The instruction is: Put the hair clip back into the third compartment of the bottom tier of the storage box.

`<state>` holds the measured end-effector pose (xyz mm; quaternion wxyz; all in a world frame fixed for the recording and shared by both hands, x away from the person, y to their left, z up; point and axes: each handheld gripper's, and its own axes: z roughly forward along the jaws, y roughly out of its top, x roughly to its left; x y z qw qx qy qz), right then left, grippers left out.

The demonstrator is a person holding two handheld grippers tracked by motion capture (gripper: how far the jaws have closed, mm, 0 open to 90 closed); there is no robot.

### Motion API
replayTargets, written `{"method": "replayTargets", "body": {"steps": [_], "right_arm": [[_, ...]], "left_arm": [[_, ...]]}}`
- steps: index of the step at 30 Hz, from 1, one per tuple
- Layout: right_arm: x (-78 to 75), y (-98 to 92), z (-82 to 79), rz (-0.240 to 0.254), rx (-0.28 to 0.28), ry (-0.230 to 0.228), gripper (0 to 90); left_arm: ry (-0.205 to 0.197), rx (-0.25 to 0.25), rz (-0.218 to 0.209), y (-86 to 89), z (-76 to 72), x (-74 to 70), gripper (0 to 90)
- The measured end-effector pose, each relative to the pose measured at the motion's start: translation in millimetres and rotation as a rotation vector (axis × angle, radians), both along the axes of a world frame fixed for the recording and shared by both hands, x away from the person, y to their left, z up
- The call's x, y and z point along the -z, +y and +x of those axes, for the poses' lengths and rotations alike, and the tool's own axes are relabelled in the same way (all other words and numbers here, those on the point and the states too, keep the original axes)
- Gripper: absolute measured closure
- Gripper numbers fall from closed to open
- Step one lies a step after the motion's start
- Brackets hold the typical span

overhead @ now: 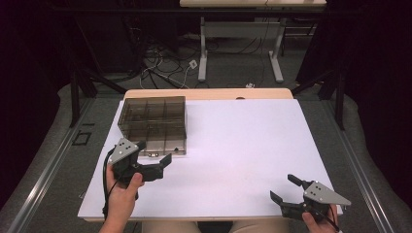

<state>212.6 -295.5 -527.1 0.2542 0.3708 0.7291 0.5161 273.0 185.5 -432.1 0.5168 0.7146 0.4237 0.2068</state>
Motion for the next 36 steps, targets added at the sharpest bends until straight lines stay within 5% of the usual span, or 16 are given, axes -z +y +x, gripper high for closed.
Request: {"method": "replayTargets", "body": {"steps": [22,36], "right_arm": [[0.1,0.1,-0.7,0.0,0.005,0.002,14.7],[0.1,0.1,-0.4,0.001,0.0,0.002,14.7]], "left_arm": [[-0.002,-0.102,-0.028,53.6,-39.7,40.2,1.2],[0.004,-0.181,-0.042,83.8,-43.4,64.9,1.2]]}}
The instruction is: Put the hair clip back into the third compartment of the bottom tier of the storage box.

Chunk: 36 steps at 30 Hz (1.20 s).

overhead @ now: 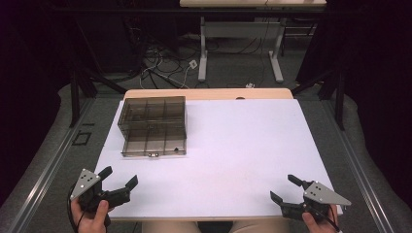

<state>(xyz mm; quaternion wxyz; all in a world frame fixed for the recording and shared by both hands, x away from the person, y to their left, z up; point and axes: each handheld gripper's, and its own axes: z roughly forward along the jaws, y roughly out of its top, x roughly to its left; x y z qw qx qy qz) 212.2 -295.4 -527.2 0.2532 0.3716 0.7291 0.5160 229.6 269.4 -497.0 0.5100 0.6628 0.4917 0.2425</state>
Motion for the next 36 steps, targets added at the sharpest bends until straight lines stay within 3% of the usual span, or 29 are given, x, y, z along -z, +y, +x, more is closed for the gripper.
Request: {"method": "replayTargets", "body": {"steps": [8,16,36], "right_arm": [[0.5,0.1,1.3,-0.006,0.005,-0.001,14.7],[0.5,0.8,1.7,-0.006,-0.005,0.005,14.7],[1.7,1.8,3.5,0.0,-0.014,0.004,14.8]], "left_arm": [[0.034,0.0,0.004,7.1,4.8,13.7,1.2],[0.041,0.007,0.027,3.6,9.4,19.9,1.2],[0.066,0.034,0.051,-4.2,13.6,23.6,1.2]]}}
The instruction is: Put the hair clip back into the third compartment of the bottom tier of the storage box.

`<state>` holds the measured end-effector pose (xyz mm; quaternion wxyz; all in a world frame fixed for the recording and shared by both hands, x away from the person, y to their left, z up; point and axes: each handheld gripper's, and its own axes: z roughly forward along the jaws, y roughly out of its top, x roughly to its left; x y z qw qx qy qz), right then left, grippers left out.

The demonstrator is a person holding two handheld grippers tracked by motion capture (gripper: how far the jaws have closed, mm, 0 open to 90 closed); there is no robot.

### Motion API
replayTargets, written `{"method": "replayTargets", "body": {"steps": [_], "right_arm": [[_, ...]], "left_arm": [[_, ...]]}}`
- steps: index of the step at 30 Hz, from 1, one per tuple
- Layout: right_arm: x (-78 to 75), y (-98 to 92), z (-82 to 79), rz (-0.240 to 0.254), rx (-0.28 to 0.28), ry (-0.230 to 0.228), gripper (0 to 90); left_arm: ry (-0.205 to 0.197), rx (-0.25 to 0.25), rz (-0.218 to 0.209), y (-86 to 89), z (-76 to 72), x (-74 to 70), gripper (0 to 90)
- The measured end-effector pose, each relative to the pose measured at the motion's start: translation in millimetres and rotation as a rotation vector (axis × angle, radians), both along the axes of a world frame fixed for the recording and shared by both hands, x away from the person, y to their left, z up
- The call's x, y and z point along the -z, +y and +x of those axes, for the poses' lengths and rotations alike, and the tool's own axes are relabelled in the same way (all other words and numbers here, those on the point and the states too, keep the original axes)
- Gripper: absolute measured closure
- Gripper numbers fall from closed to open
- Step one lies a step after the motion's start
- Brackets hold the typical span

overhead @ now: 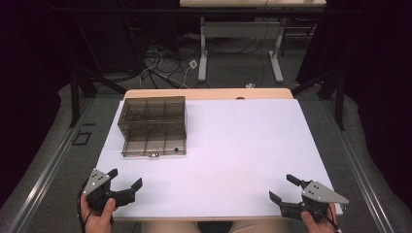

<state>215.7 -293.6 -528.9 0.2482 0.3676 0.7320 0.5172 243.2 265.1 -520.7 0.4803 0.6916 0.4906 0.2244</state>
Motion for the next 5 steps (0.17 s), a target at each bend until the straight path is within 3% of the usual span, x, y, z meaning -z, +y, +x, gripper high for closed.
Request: {"method": "replayTargets", "body": {"steps": [5], "right_arm": [[0.4,0.0,-0.1,-0.001,0.005,0.005,14.7]], "left_arm": [[0.0,0.002,0.004,-0.5,0.5,0.2,1.2]]}}
